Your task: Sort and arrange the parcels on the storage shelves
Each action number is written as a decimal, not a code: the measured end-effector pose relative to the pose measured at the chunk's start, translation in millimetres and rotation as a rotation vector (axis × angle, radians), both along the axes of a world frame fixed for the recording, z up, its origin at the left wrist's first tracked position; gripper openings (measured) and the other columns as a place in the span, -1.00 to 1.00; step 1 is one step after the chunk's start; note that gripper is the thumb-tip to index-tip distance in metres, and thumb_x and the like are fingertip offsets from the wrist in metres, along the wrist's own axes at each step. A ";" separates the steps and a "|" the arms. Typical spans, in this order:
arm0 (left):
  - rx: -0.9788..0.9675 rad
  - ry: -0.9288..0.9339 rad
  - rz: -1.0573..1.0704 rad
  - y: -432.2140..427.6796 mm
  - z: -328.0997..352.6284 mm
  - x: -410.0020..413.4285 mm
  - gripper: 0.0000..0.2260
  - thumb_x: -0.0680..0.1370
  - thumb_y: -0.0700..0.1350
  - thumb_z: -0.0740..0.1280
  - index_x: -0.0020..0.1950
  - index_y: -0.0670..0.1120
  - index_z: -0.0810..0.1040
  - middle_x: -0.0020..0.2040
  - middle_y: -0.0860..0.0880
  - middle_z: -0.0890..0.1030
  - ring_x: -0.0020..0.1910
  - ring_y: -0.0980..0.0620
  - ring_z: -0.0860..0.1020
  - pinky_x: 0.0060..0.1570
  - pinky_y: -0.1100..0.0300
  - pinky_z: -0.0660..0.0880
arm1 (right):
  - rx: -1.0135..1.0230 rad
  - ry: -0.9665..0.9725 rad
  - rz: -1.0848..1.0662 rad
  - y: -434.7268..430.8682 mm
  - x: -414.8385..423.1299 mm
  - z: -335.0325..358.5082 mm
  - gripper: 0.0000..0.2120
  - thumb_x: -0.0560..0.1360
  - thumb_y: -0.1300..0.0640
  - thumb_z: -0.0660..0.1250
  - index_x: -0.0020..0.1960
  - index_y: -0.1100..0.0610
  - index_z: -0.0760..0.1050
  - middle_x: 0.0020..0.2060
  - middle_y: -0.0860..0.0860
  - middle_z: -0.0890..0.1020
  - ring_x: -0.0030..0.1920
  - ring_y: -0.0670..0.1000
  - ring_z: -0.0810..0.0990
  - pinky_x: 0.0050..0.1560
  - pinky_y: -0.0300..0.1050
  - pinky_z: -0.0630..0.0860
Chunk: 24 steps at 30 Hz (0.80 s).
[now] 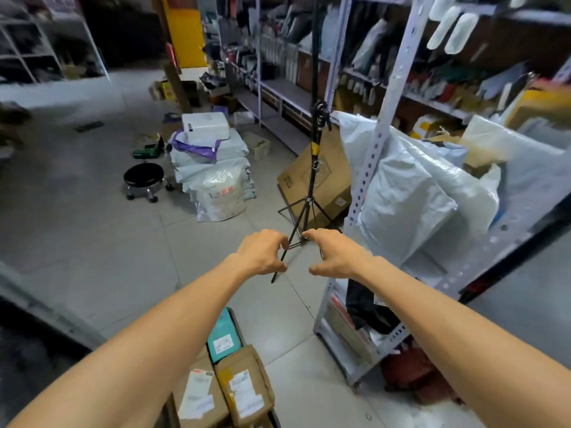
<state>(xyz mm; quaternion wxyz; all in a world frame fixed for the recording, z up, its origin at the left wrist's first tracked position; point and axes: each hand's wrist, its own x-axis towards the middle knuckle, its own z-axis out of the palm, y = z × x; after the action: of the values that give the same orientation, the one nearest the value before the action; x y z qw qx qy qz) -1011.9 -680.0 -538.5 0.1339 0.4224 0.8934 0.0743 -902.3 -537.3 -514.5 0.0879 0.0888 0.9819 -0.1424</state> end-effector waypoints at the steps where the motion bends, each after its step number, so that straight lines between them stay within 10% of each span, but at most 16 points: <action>1: -0.009 0.016 -0.021 5.2 2.9 6.4 -0.56 0.41 0.05 0.46 0.25 0.00 0.51 0.18 -0.05 0.58 0.14 -0.08 0.55 0.06 0.04 0.52 | 0.004 0.014 -0.027 3.9 12.4 2.8 -0.26 0.41 0.04 0.45 0.50 0.14 0.22 0.41 0.09 0.39 0.39 0.09 0.37 0.35 0.00 0.38; 24: 0.159 -0.016 -0.877 245.9 94.7 391.9 -0.56 0.42 0.10 0.45 0.23 -0.05 0.54 0.14 -0.02 0.58 0.10 -0.04 0.55 0.07 0.04 0.53 | 0.283 0.148 -0.957 86.9 485.0 56.4 -0.48 0.46 -0.02 0.35 0.34 0.17 0.36 0.17 0.09 0.48 0.21 0.12 0.45 0.12 0.04 0.50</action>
<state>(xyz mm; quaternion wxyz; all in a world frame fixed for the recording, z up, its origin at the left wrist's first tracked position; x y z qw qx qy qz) -620.0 -434.1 -443.7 0.1265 0.7699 0.6201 0.0823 -417.3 -450.4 -458.0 -0.0699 0.5296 0.8445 -0.0383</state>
